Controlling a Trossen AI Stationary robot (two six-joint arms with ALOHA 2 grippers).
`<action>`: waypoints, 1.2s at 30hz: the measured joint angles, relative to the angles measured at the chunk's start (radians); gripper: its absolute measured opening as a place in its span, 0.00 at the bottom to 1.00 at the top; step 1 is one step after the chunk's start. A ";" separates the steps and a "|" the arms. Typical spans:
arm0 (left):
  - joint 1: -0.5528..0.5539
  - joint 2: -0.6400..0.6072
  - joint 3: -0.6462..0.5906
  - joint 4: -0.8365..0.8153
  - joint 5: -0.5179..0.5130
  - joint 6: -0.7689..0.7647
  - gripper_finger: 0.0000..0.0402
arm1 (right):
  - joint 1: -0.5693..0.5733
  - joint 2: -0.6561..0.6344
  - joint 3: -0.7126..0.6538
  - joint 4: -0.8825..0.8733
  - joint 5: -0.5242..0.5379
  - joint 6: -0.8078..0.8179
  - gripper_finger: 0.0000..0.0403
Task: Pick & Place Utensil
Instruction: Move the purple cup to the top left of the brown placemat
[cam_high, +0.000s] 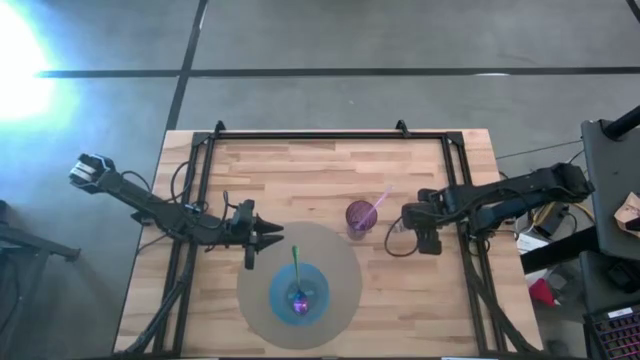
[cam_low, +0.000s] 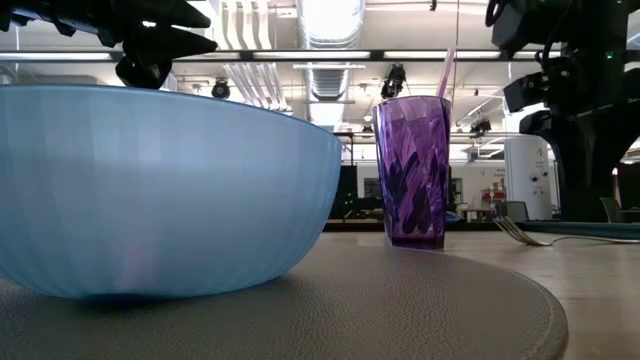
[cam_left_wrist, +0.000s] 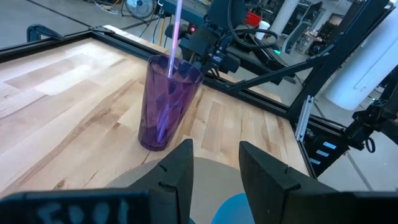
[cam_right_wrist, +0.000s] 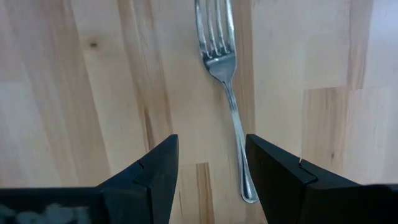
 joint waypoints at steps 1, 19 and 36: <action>0.000 0.000 0.000 0.001 0.000 0.000 0.30 | -0.005 -0.002 0.000 -0.001 0.000 0.000 0.45; 0.000 0.000 -0.005 -0.005 0.005 0.000 0.30 | -0.171 0.024 -0.010 0.000 -0.007 -0.006 0.45; 0.000 0.000 -0.009 -0.006 0.028 0.003 0.30 | -0.169 0.043 -0.019 0.008 -0.027 -0.003 0.45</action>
